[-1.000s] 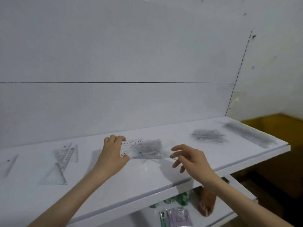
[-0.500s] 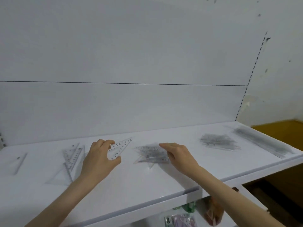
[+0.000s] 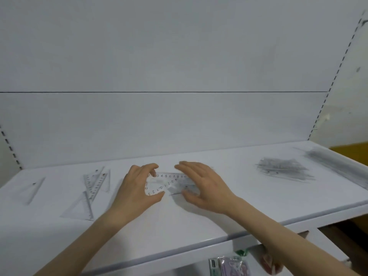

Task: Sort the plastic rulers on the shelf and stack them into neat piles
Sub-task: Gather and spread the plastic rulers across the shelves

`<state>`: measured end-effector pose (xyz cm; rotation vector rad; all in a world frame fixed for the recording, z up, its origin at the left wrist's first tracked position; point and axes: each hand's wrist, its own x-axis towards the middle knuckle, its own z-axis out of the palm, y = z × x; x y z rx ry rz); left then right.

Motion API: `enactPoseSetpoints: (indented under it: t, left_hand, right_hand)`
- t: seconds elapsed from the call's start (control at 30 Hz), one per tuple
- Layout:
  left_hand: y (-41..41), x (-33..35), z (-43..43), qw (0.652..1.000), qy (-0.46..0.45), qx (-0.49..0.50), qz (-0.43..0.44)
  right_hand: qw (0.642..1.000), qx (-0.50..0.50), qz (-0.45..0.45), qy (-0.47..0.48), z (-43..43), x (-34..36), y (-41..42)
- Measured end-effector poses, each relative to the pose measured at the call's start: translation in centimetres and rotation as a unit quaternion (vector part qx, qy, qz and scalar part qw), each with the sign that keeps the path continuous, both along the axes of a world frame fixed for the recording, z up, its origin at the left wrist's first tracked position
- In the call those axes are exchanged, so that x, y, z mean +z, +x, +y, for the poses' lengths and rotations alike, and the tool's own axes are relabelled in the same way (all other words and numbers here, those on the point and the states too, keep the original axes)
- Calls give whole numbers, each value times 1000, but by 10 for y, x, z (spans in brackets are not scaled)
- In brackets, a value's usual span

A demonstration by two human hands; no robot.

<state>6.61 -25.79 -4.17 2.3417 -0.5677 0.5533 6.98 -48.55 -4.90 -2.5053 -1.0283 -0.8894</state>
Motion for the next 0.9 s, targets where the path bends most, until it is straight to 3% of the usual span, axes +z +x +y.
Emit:
enactPoseSetpoints:
  t: [0.13, 0.27, 0.47, 0.6, 0.77, 0.9]
  left_hand:
    - [7, 5, -50, 999, 9, -33, 1]
    - [14, 9, -107, 998, 25, -52, -18]
    - [29, 9, -222, 996, 39, -75, -37]
    - [29, 2, -282, 995, 59, -76, -40]
    - [26, -2, -306, 999, 33, -15, -9]
    - [23, -5, -297, 999, 22, 38, 27]
  right_hand:
    - [995, 25, -89, -28, -29, -3, 5]
    - [992, 44, -111, -36, -93, 1, 9]
    - [998, 20, -46, 45, -222, 0, 5]
    - [997, 26, -51, 53, -291, 3, -4]
    - [993, -96, -63, 35, -358, 0, 3]
    - [980, -194, 38, -20, -371, -7, 22]
